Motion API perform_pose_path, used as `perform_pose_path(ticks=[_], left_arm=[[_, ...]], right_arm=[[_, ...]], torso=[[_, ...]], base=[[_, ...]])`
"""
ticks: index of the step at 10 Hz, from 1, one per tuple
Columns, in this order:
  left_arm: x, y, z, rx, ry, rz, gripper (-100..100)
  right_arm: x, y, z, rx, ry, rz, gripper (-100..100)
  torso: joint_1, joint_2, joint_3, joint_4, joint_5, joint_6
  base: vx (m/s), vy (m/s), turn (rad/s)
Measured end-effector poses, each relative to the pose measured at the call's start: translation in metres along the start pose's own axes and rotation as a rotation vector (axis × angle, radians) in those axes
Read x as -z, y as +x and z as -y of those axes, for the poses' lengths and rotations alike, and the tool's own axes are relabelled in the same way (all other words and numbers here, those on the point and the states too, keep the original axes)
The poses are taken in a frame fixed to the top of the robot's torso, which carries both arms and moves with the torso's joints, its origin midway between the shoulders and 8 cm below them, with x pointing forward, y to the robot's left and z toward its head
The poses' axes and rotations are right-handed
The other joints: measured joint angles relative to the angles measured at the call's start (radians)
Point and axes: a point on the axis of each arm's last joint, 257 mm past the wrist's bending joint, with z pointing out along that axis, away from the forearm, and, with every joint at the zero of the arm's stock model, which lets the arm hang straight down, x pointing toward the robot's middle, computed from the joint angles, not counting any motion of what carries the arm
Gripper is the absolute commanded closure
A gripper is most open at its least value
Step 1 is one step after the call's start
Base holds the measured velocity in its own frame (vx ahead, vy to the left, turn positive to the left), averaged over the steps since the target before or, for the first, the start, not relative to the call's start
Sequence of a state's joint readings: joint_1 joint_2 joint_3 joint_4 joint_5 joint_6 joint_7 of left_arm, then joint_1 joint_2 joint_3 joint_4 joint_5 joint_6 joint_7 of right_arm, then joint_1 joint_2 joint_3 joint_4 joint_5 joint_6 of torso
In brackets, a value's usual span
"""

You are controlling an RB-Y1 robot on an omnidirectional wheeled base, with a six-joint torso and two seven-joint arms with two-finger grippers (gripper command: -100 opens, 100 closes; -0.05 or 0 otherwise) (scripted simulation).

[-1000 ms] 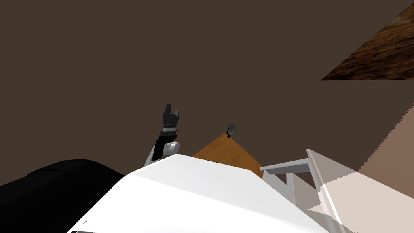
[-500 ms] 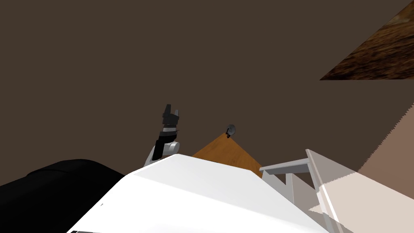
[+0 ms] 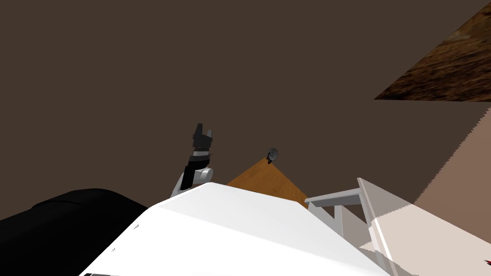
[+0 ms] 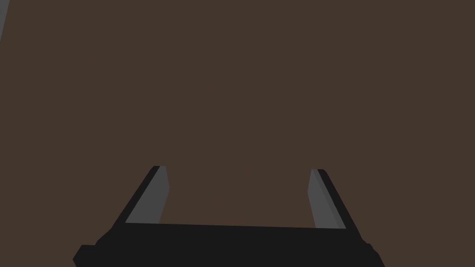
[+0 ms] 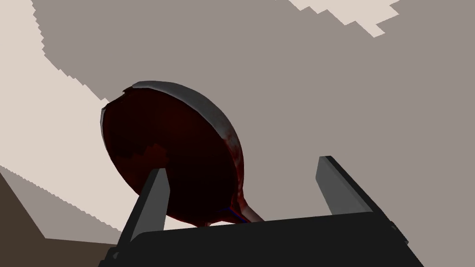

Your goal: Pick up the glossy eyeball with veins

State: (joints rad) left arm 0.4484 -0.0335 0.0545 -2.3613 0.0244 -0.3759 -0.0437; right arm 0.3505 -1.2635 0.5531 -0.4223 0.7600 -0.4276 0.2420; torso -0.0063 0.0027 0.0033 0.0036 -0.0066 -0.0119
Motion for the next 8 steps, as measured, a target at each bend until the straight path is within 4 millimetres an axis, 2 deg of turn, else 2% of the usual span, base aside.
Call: perform_pose_path(ticks=[1,2,6,7,8], left_arm=[[0.0,0.0,0.0,0.0,0.0,0.0,0],[0.0,0.0,0.0,0.0,0.0,0.0,0],[0.0,0.0,0.0,0.0,0.0,0.0,0],[0.0,0.0,0.0,0.0,0.0,0.0,0],[0.0,0.0,0.0,0.0,0.0,0.0,0]], right_arm=[[-0.001,0.0094,-0.0053,-0.002,0.001,-0.014,-100],[-0.0012,0.0104,-0.0052,-0.004,0.004,-0.016,100],[-0.0013,0.0104,-0.0057,-0.002,0.003,-0.016,100],[-0.0013,0.0104,-0.0058,-0.002,0.003,-0.016,0],[-0.0013,0.0104,-0.0058,-0.002,0.003,-0.016,100]], torso=[[-0.003,-0.001,-0.001,0.0,0.0,0.0],[-0.002,-0.001,-0.001,0.0,-0.001,0.0],[-0.001,0.0,0.0,0.0,0.0,0.0],[-0.001,0.0,0.0,0.0,0.0,0.0],[0.0,0.0,0.0,0.0,0.0,0.0]], base=[[0.015,-0.035,0.013],[0.0,0.0,0.0],[0.0,0.0,0.0],[0.0,0.0,0.0],[-0.021,0.051,-0.053]])
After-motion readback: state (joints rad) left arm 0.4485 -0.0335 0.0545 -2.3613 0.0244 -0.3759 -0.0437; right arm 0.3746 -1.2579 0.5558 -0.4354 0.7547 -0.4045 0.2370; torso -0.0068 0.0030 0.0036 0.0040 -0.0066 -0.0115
